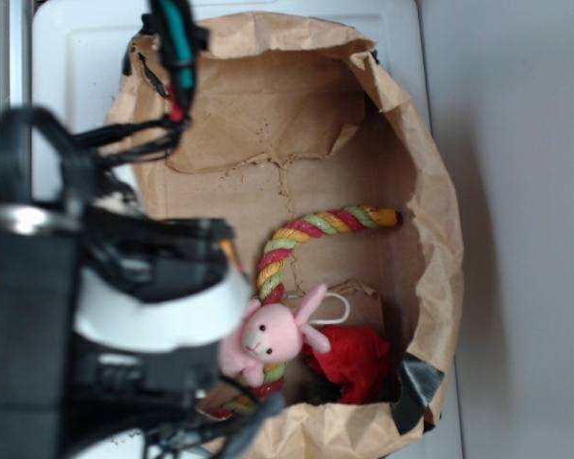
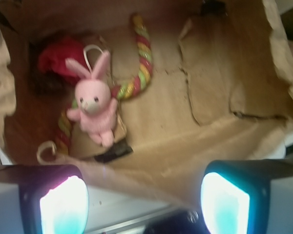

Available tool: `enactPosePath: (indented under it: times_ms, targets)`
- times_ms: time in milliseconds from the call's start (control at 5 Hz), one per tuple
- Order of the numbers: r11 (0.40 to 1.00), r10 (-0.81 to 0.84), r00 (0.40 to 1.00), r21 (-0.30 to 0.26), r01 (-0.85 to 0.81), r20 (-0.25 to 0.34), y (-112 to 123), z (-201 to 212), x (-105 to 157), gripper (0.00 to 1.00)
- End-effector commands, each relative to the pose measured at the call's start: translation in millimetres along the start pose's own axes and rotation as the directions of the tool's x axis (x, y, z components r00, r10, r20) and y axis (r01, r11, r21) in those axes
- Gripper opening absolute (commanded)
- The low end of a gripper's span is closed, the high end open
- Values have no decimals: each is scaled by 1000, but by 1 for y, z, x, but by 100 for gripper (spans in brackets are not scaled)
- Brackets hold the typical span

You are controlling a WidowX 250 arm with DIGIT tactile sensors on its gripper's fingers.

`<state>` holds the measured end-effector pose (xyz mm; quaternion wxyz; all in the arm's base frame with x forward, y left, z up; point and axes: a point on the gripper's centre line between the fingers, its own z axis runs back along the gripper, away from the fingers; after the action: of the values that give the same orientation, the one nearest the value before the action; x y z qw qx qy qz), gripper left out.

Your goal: Grab the multicolored rope.

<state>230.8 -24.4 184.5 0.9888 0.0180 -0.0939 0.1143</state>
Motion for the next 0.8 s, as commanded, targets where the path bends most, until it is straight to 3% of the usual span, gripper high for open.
enactPosePath:
  times_ms: [0,600]
  targets:
    - [999,28,991,-47,-22,131,4,-28,48,100]
    - [998,56,985,19,-59,161,23,-66,84,100]
